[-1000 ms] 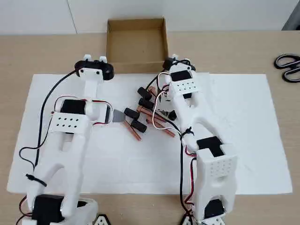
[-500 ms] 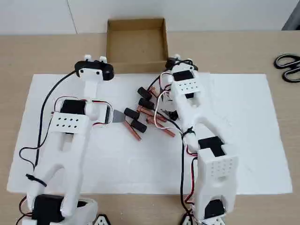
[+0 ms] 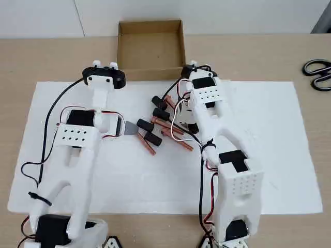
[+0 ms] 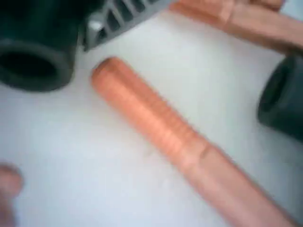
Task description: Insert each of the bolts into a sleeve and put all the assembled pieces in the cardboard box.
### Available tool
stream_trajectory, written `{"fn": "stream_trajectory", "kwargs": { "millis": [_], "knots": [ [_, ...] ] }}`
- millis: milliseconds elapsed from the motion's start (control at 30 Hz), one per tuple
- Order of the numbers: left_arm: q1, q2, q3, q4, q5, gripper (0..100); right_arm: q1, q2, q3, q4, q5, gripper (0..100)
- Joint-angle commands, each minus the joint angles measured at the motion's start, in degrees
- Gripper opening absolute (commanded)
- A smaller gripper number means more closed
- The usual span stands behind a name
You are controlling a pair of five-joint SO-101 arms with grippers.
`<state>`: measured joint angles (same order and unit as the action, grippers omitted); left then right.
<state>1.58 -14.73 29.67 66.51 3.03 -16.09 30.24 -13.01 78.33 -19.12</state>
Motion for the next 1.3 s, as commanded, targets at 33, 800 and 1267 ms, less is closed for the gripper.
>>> {"fn": "stream_trajectory", "kwargs": {
  "millis": [33, 800, 1267],
  "knots": [
    [0.4, -0.2, -0.4, -0.8, 0.4, 31, -0.4, -0.6, -1.3, 3.6, 3.1, 9.0],
    [0.8, -0.4, 1.3, -5.1, -0.6, 31, 0.4, -15.0, -1.2, 14.3, 18.7, 0.7],
    [2.0, -0.2, 1.1, -5.5, -1.3, 31, 4.1, -13.6, 14.2, 9.8, 21.5, 0.7]
  ]
}}
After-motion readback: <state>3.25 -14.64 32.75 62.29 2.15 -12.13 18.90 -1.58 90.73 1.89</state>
